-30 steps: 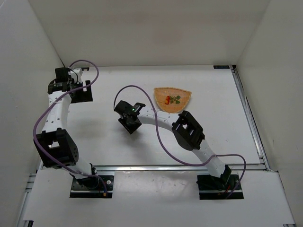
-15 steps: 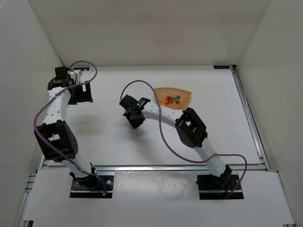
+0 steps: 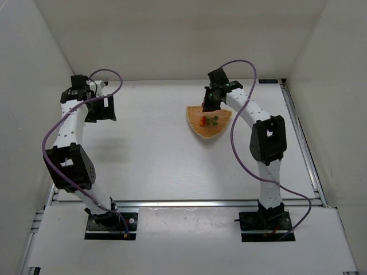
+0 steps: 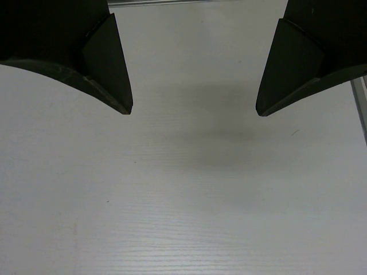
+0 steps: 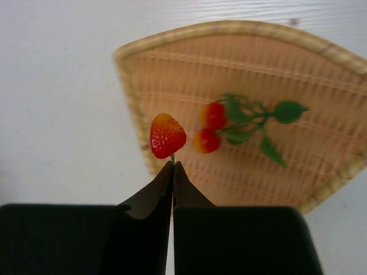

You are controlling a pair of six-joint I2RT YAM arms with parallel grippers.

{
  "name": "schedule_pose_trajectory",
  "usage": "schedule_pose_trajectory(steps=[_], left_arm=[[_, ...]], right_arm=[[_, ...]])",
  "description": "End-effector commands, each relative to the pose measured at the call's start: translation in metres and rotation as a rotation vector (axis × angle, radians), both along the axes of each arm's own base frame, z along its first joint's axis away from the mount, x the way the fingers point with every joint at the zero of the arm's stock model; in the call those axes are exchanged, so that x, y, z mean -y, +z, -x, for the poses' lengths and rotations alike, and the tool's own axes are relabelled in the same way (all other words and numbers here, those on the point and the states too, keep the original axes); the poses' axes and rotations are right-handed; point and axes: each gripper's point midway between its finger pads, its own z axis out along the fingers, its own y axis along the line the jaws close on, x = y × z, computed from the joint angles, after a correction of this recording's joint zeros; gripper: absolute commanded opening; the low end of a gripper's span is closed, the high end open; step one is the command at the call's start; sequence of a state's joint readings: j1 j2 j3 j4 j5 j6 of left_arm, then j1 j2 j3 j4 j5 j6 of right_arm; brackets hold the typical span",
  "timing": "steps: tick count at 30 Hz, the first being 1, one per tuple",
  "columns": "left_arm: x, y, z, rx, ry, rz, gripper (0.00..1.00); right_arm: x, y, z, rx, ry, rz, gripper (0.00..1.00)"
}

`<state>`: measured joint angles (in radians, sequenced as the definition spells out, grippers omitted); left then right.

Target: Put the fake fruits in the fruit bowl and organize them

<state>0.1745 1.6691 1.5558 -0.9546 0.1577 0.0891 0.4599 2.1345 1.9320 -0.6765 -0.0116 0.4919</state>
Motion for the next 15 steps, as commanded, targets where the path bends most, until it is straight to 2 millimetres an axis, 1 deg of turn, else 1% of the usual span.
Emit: schedule_pose_trajectory(steps=[1, 3, 4, 5, 6, 7, 8, 9, 10, 11, 13, 14, 15], left_arm=[[-0.008, 0.015, -0.003, 0.015, 0.002, -0.041, 1.00], [-0.010, 0.018, -0.004, 0.022, 0.008, -0.051, 1.00], [-0.010, 0.014, -0.005, 0.013, 0.008, -0.050, 1.00], [-0.010, 0.014, -0.005, 0.013, 0.008, -0.050, 1.00], [-0.010, 0.014, -0.005, 0.013, 0.008, -0.050, 1.00], [-0.010, 0.010, -0.006, 0.003, 0.000, -0.053, 1.00], [-0.011, 0.007, -0.006, -0.006, 0.000, -0.051, 1.00], [-0.013, 0.010, -0.008, 0.002, -0.004, -0.066, 1.00], [-0.013, 0.010, -0.008, 0.002, -0.005, -0.066, 1.00], [-0.013, 0.006, -0.008, -0.007, -0.005, -0.065, 1.00], [-0.016, 0.009, -0.012, -0.001, -0.008, -0.079, 1.00], [-0.016, 0.008, -0.012, -0.001, -0.008, -0.079, 1.00], [-0.016, 0.007, -0.013, -0.010, -0.016, -0.082, 1.00]], right_arm=[[0.013, -0.025, 0.006, -0.123, -0.061, -0.035, 0.00], [0.023, -0.026, 0.003, -0.132, -0.081, -0.032, 0.00], [0.027, -0.027, 0.004, -0.132, -0.082, -0.010, 0.00], [0.035, -0.033, 0.006, -0.152, -0.098, 0.007, 0.00], [0.042, -0.033, 0.003, -0.151, -0.123, 0.009, 0.00], [0.048, -0.038, 0.006, -0.166, -0.133, 0.016, 0.00], [0.054, -0.037, 0.003, -0.175, -0.157, 0.000, 0.00], [0.058, -0.042, 0.005, -0.195, -0.173, -0.007, 0.00], [0.064, -0.041, 0.003, -0.201, -0.184, -0.020, 0.04], [0.063, -0.044, 0.006, -0.219, -0.186, -0.028, 0.09], [0.068, -0.043, 0.007, -0.240, -0.174, -0.060, 0.26], [0.065, -0.048, 0.012, -0.266, -0.155, -0.068, 0.51], [0.062, -0.047, 0.017, -0.285, -0.130, -0.081, 0.62]])
